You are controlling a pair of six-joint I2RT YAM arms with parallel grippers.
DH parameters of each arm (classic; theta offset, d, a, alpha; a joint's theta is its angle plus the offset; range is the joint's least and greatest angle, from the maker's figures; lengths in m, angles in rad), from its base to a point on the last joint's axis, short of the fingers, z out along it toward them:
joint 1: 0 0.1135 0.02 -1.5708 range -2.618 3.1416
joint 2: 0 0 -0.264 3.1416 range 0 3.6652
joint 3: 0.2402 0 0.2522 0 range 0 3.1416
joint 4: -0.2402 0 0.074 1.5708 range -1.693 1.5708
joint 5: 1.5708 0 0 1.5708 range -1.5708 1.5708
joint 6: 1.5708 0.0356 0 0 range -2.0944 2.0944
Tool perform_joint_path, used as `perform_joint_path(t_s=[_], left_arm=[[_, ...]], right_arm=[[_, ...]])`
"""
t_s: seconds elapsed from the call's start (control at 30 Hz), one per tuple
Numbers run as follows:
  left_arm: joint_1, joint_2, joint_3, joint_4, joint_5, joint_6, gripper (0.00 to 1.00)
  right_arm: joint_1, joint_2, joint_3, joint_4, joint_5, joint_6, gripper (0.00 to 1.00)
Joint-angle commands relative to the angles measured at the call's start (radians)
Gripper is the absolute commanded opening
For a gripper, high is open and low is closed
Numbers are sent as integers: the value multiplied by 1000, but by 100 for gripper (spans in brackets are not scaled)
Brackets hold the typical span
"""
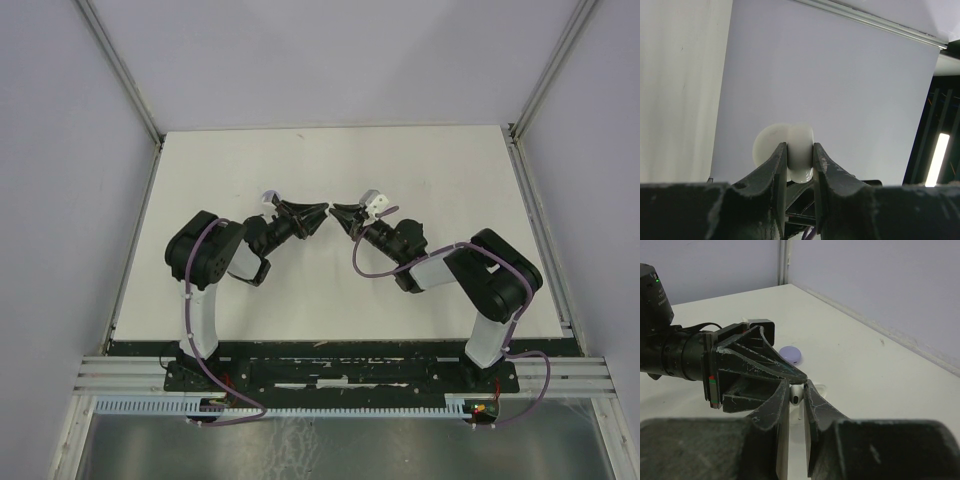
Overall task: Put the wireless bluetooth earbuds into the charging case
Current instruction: Place the earbud in the charging case.
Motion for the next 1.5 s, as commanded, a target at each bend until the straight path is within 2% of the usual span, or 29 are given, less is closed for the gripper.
perform_joint_path(t_s=[0.0,0.97,1.03,1.2,1.33,1.47], left_arm=[[-3,-38,27,210,22,-21,3],[-3,-43,49,210,15,-48,3],[-3,-39,52,210,13,-49,3],[-2,-30,53,209,9,-42,3],[-1,-16,58,211,7,-32,3],[3,5,62,210,6,-19,3]], right_arm=[[-8,-21,-3,58,17,-16,1],[-18,-33,-44,60,-11,-20,2],[-19,-39,-46,59,-8,-7,9],[-19,-62,-51,60,12,35,43],[-18,-102,-64,59,19,64,56],[-18,-154,-89,60,41,84,61]])
